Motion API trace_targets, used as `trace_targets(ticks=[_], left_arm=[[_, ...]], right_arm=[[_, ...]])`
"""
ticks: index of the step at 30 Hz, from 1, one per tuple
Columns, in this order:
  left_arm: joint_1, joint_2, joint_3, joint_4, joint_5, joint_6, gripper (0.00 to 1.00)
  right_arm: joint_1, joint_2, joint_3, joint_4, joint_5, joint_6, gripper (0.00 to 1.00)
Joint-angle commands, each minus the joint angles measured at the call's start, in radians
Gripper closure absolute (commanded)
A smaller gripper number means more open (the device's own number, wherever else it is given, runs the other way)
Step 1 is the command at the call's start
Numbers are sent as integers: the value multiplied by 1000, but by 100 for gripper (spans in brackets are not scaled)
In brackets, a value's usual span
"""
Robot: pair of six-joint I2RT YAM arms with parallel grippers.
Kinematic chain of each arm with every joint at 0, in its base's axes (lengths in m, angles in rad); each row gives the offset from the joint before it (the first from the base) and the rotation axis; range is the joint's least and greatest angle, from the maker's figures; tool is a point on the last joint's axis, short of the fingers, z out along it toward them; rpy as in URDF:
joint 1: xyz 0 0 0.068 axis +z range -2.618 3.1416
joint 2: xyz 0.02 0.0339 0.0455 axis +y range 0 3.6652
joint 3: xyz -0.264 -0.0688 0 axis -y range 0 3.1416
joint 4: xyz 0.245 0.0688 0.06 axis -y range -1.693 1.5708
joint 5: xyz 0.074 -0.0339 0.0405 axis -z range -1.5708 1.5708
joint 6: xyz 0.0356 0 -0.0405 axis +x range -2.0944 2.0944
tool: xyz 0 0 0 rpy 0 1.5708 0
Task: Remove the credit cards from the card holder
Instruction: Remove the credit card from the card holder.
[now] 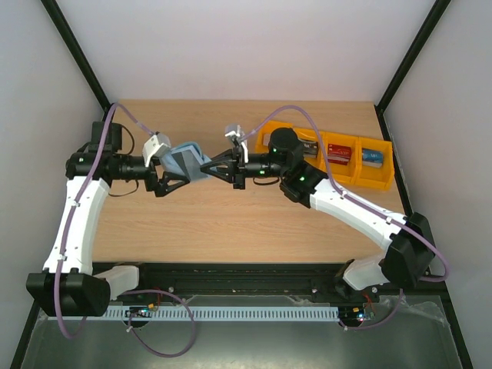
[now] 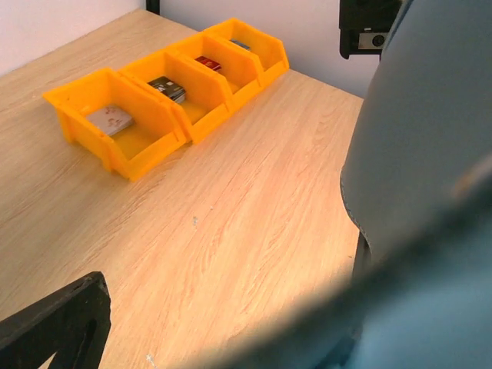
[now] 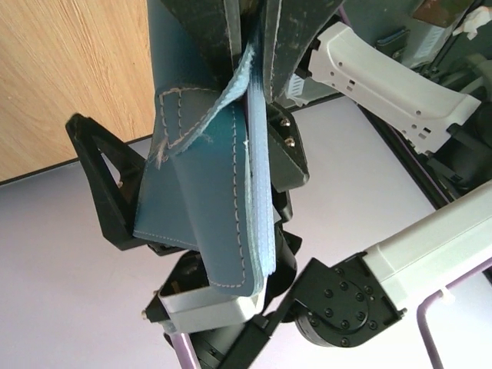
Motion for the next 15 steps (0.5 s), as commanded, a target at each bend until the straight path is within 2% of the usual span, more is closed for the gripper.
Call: trace_targets(ticks=[1, 11, 13, 14, 15], left_arm=[[-49, 0, 41, -77, 217, 67, 2], [-40, 7, 55, 24, 298, -103, 2], [-24, 9, 53, 66, 315, -162, 11], [-17, 10, 48, 89, 319, -194, 21], [-10, 10, 45, 119, 318, -233, 35]], right_arm=[[25, 33, 37, 49, 93, -2, 98], [25, 78, 68, -46, 186, -34, 98], [25, 80, 67, -65, 206, -46, 98], [25, 81, 64, -69, 206, -51, 98], [25, 81, 61, -66, 197, -53, 98]])
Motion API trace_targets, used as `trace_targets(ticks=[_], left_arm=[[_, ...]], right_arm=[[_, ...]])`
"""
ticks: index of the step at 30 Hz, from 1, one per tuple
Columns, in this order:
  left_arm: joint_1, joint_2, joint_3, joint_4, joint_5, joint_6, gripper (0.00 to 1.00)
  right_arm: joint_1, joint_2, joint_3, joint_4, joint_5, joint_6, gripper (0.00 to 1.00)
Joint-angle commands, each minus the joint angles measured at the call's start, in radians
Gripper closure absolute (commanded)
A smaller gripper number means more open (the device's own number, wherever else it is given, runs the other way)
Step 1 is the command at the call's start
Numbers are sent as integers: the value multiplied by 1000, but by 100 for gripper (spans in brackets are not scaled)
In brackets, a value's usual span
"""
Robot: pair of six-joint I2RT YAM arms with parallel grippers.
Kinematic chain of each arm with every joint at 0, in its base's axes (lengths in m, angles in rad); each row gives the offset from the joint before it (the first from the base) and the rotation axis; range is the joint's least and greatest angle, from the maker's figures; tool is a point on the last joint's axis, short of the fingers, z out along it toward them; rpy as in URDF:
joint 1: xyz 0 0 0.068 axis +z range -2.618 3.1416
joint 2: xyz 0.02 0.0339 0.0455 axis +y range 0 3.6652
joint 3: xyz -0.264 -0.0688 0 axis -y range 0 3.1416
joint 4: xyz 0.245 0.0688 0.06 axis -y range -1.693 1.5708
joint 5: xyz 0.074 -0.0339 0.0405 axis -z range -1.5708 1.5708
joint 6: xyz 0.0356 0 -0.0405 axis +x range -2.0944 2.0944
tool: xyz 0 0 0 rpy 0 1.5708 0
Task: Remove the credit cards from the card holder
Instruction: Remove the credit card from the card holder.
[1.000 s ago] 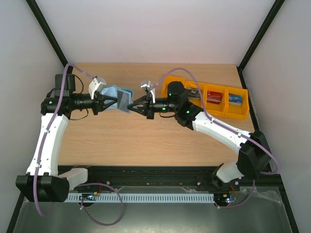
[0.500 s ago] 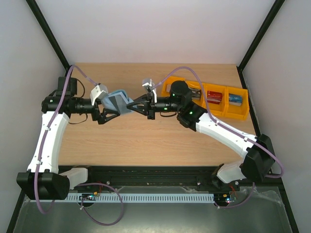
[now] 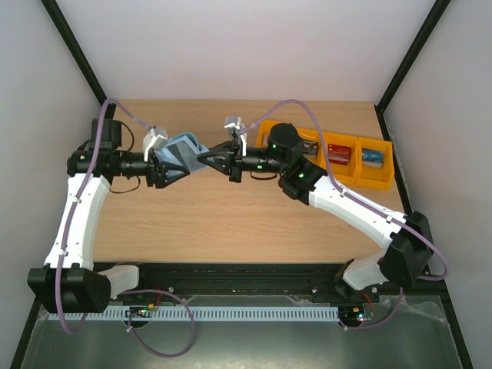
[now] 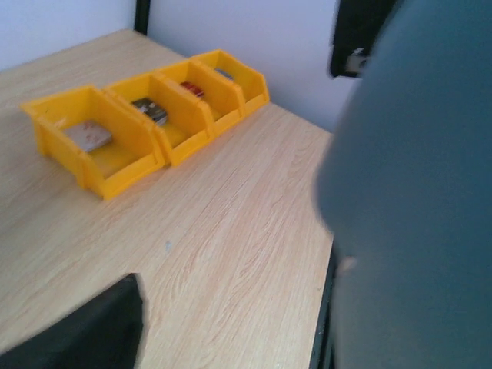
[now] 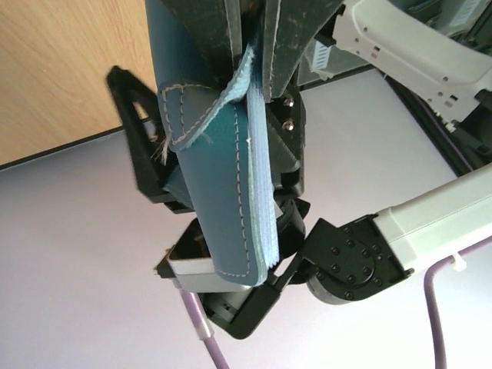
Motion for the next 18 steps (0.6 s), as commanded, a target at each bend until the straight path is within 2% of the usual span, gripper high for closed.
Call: trace_targets(ticks=[1, 2, 3, 4, 6, 7, 11, 13, 16, 18], left_arm=[[-11, -15, 36, 112, 224, -171, 55], [-5, -17, 28, 135, 218, -201, 77], [1, -18, 22, 154, 213, -221, 92], [6, -18, 16, 162, 204, -230, 97], [9, -22, 6, 161, 188, -223, 98], [9, -24, 4, 150, 177, -209, 98], [4, -29, 23, 49, 89, -70, 98], [-12, -35, 30, 21, -3, -22, 98], [-42, -38, 26, 25, -101, -16, 98], [-55, -36, 18, 63, -149, -76, 98]], right_arm=[[13, 62, -3, -64, 111, -49, 98], [13, 59, -7, -62, 99, -56, 98], [11, 54, -11, -64, 83, -68, 98], [6, 45, -17, -67, 68, -82, 98], [-10, 29, -29, -68, 37, -95, 98], [-21, 20, -34, -72, 19, -101, 93], [-71, -30, -34, -136, 7, -146, 66], [-94, -55, -29, -182, 16, -186, 54], [-103, -75, -7, -258, 40, -261, 39], [-103, -67, 13, -295, 36, -279, 32]])
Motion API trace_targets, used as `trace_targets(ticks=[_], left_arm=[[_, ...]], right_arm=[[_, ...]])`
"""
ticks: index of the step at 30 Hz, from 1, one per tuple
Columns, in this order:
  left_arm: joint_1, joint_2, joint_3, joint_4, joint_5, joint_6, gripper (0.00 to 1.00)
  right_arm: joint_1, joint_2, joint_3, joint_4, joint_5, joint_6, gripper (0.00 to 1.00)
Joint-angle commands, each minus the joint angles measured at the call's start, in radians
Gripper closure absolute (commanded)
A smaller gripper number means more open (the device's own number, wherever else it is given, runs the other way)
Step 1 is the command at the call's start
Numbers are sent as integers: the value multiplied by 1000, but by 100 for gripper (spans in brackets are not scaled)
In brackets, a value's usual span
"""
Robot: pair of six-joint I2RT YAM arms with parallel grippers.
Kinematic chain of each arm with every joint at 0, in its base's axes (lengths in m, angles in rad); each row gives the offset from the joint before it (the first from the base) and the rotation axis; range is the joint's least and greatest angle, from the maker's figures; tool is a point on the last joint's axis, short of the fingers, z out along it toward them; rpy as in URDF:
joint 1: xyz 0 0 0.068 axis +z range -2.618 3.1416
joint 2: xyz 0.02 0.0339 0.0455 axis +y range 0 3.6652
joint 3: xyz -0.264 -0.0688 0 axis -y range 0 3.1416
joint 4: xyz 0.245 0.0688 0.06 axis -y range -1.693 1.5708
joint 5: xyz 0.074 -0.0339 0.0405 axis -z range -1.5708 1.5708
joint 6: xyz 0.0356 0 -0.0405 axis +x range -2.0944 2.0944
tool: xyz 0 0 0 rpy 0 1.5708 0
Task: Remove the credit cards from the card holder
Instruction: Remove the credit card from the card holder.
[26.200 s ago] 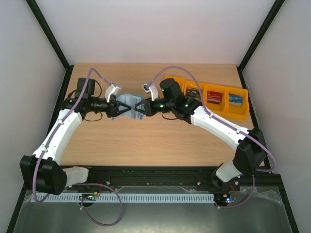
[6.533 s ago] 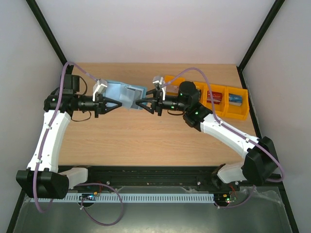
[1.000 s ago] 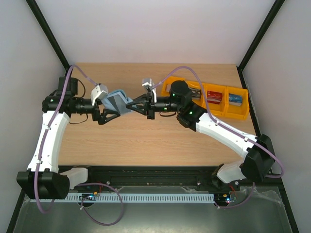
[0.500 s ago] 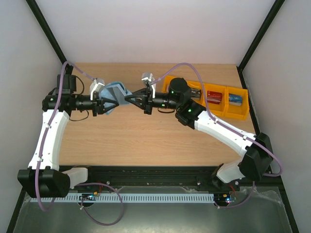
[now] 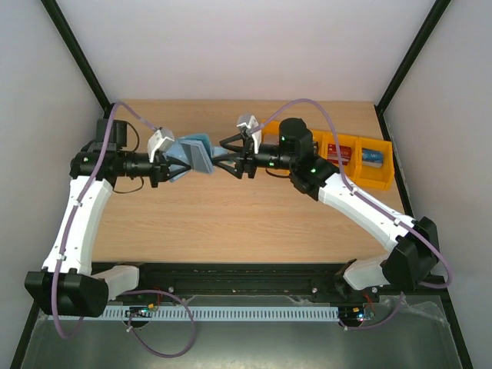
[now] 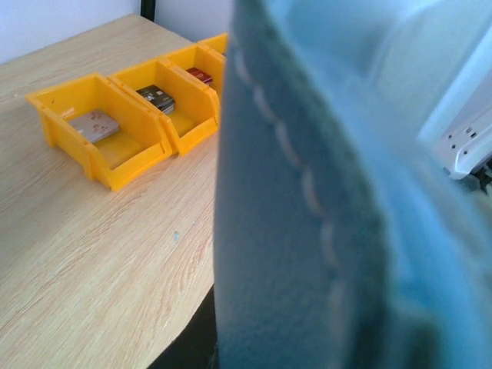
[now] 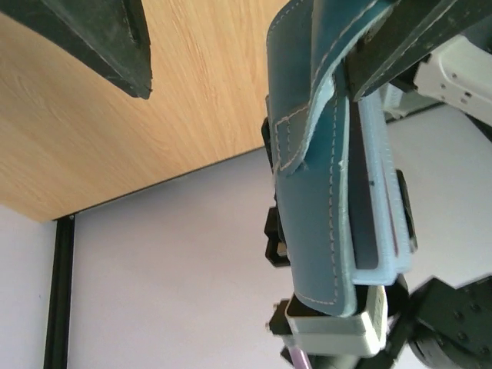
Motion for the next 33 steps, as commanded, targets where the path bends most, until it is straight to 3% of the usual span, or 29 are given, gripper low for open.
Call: trace_targets(ticks=[1, 7, 11, 23, 27, 33], left_arm=[[-32, -21, 17, 44, -108, -41, 98], [-55, -17, 27, 85, -181, -133, 98], [-75, -16, 38, 79, -246, -152, 98], [-92, -12, 49, 67, -257, -149, 98], [-92, -14, 51, 58, -235, -136, 98], [-92, -15, 55, 27, -182, -93, 98]], right_arm=[[1, -16, 42, -130, -6, -92, 31], [29, -4, 38, -115, 12, -72, 22], [29, -18, 37, -127, -92, -118, 8], [74, 41, 44, -2, 138, 28, 11], [77, 59, 47, 19, 191, 56, 17], [77, 90, 53, 51, 122, 105, 59]])
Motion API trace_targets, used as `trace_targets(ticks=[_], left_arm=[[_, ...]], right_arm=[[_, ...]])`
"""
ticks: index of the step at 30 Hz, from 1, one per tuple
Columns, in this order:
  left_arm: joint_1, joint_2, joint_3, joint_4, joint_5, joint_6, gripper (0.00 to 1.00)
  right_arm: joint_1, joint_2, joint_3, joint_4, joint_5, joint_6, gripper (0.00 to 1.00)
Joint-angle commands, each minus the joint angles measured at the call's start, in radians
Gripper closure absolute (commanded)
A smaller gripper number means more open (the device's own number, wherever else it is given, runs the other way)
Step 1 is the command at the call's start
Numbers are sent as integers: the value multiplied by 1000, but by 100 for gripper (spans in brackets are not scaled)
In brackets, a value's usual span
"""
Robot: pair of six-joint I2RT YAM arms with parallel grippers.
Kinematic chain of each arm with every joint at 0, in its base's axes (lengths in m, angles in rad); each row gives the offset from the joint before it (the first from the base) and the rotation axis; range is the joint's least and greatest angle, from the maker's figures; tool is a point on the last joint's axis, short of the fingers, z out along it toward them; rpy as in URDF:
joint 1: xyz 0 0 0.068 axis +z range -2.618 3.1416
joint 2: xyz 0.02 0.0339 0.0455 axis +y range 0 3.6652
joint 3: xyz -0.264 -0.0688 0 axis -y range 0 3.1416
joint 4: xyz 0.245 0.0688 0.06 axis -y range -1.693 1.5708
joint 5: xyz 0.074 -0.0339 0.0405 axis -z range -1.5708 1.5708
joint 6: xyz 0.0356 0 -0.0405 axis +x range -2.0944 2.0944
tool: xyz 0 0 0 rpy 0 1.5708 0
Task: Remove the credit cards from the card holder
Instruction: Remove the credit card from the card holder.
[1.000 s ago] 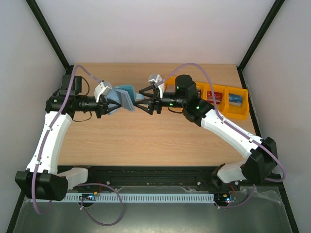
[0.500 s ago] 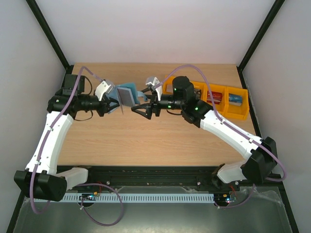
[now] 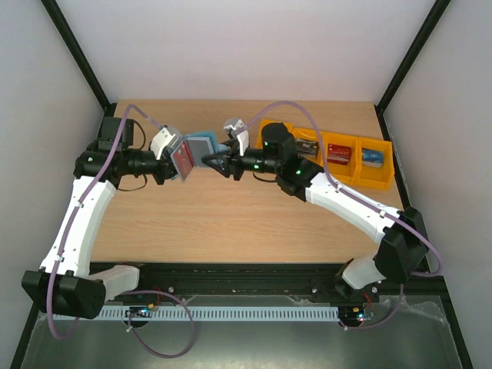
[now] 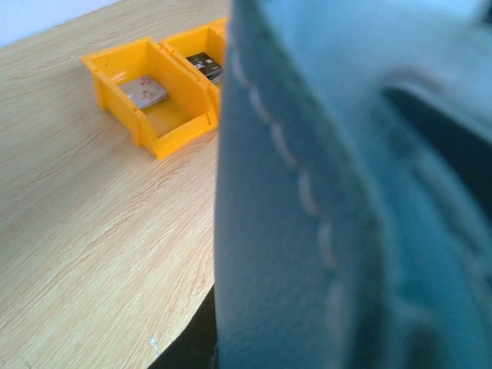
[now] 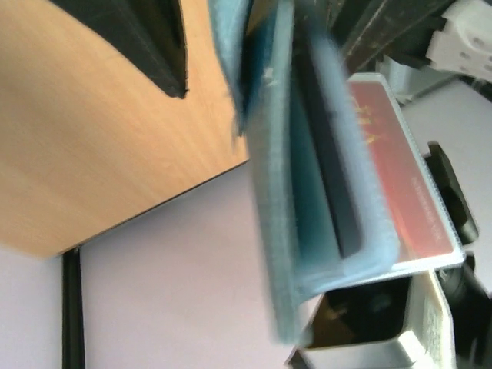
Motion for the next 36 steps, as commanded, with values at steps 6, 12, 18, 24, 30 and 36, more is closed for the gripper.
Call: trace_targets(ticks=[6, 12, 18, 24, 30, 36], left_arm=[[3, -10, 39, -43, 103, 64, 66], [27, -16, 6, -54, 65, 115, 1], [28, -15, -31, 21, 1, 26, 0], [28, 0, -51, 83, -72, -42, 1], [28, -4, -55, 87, -46, -46, 1], [50, -8, -37, 79, 19, -43, 1]], right_arm=[[-10, -3, 22, 61, -35, 62, 98], [-52, -24, 77, -150, 217, 45, 98], [-47, 29, 200, -465, 680, -4, 98], [-41, 50, 243, -558, 725, -68, 98], [-51, -39, 156, -382, 393, -88, 98], [-89, -92, 86, -249, 78, -76, 98]])
